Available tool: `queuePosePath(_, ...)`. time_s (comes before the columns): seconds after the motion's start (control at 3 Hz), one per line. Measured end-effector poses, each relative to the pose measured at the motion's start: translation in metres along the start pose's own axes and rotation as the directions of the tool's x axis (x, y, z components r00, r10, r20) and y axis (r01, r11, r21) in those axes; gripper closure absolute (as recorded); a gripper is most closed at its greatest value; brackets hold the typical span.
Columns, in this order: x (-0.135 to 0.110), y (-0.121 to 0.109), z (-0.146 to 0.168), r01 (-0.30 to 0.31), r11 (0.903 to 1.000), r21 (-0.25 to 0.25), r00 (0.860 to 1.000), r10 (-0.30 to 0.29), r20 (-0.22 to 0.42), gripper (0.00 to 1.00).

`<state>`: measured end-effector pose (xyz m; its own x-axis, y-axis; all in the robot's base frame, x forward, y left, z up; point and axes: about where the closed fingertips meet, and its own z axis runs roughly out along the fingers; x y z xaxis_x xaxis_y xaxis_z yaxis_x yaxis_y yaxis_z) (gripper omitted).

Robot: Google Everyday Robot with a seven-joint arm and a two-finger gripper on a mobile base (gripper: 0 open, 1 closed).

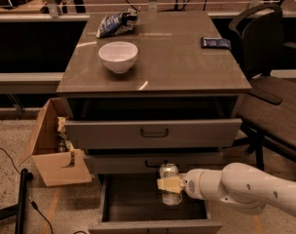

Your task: Place 7up can into bottom drawer

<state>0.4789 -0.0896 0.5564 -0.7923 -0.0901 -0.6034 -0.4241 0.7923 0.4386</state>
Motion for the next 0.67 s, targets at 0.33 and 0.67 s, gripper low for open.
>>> queuePosePath(0.33, 0.0, 0.001, 0.0, 0.0, 1.0, -0.002, 1.0, 0.0, -0.001, 1.0)
queuePosePath(0.67, 0.016, -0.023, 0.024, -0.057, 0.9984, 0.003, 0.998, 0.057, -0.015, 1.0)
